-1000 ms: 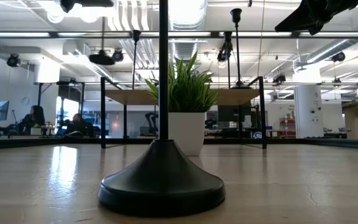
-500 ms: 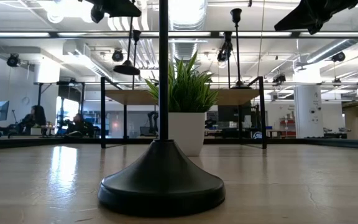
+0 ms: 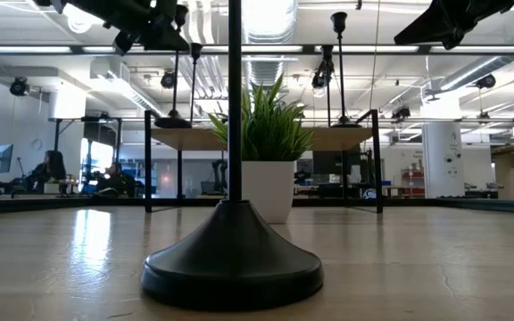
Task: Pick & Place candle stick holders
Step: Align the black candlestick holder with the black candlestick holder on the shelf, then put the black candlestick holder on the shelf
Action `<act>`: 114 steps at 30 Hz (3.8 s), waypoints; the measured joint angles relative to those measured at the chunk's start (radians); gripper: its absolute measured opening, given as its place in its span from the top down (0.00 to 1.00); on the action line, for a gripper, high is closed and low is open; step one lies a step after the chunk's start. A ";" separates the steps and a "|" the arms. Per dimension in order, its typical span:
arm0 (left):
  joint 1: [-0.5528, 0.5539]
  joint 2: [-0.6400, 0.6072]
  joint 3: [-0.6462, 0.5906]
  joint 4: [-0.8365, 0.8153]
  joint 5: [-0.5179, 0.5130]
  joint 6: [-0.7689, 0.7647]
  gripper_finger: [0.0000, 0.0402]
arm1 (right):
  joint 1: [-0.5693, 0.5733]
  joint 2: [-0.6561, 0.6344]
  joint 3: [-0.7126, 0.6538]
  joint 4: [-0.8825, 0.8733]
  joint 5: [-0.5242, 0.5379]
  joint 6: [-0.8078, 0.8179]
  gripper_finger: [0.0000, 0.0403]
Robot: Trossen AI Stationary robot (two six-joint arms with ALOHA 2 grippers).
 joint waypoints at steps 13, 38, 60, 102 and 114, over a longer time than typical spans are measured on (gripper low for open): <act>0.018 0.015 -0.005 0.000 0.001 -0.021 0.96 | 0.000 0.000 0.000 0.001 0.000 0.003 0.98; 0.051 0.024 -0.012 0.019 0.039 -0.023 0.94 | 0.000 0.000 0.000 0.001 0.000 0.003 0.98; 0.061 0.025 -0.054 0.086 0.048 0.015 0.83 | 0.000 0.000 0.000 0.001 -0.001 0.023 0.98; -0.032 -0.359 0.025 -0.613 0.414 -0.245 0.34 | 0.000 0.000 0.000 0.000 -0.008 0.053 0.98; -0.311 -0.311 -0.140 -0.366 0.421 -0.288 0.37 | 0.000 0.000 0.000 0.000 -0.007 0.064 0.98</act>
